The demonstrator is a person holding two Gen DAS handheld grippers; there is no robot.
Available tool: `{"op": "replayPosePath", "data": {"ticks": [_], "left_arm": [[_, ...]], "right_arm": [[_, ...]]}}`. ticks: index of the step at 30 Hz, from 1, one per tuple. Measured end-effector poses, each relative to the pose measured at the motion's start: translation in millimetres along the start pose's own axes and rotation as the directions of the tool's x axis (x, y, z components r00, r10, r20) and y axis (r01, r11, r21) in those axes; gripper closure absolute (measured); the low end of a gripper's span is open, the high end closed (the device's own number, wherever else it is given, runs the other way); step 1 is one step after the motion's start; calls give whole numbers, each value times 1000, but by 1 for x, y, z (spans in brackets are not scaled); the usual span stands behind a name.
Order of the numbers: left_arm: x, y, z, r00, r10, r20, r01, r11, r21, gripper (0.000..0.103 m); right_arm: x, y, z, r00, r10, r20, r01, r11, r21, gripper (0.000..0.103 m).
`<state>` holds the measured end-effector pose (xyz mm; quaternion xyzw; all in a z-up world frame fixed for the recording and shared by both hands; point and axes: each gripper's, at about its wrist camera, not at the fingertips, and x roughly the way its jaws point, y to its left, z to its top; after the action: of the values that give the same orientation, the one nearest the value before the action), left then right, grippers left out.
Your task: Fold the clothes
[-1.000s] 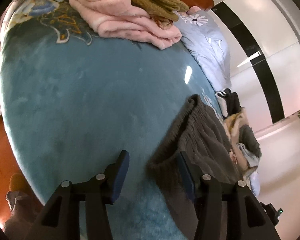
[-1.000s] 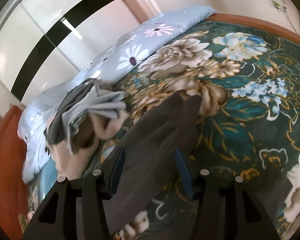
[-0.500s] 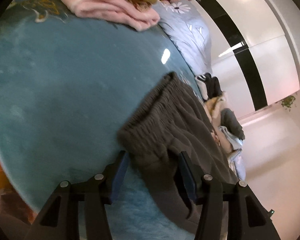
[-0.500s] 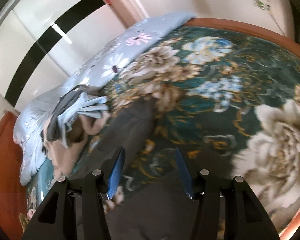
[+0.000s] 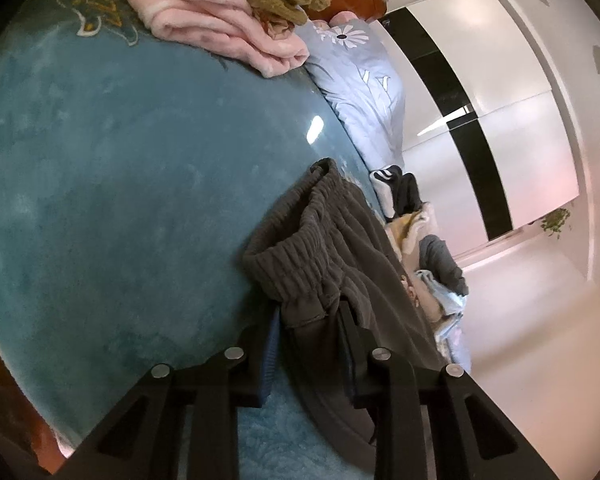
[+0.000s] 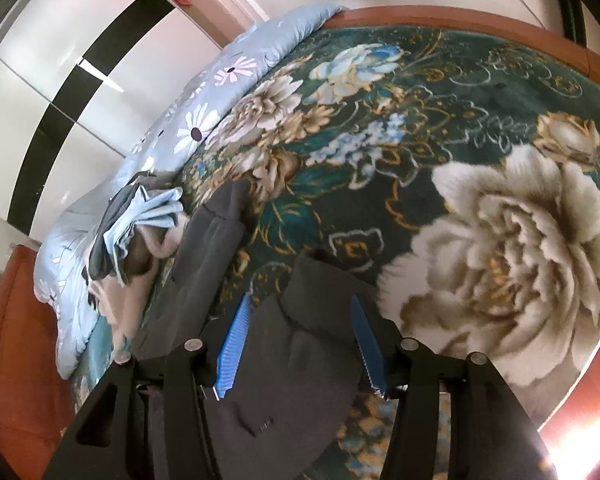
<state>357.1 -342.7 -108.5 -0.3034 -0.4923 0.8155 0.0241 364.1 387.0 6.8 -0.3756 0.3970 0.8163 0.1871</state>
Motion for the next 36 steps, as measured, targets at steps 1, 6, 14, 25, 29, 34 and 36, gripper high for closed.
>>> {"op": "replayPosePath", "data": {"ticks": [1, 6, 14, 25, 29, 34, 36], "left_arm": [[0, 1, 0, 1000, -9, -3, 9, 1000, -7, 75], [2, 6, -2, 999, -27, -17, 26, 999, -34, 75], [2, 7, -4, 1000, -22, -22, 21, 999, -40, 75], [2, 7, -7, 1000, -7, -25, 6, 999, -44, 75], [2, 9, -6, 1000, -1, -28, -1, 999, -51, 75], [-1, 6, -7, 1000, 21, -14, -22, 999, -41, 75], [-4, 0, -7, 999, 38, 2, -38, 999, -24, 79]], "right_arm": [[-2, -3, -3, 1000, 7, -9, -7, 1000, -7, 49], [-13, -21, -18, 999, 22, -47, -24, 999, -38, 49], [-1, -73, -42, 991, 75, -112, -69, 996, 60, 49], [58, -49, -63, 966, 203, -159, -191, 978, 85, 68], [65, -47, -65, 960, 256, -117, -244, 964, 104, 87], [65, -26, -59, 963, 259, -69, -253, 964, 82, 96], [58, -11, -50, 954, 299, -33, -297, 953, 68, 96]]}}
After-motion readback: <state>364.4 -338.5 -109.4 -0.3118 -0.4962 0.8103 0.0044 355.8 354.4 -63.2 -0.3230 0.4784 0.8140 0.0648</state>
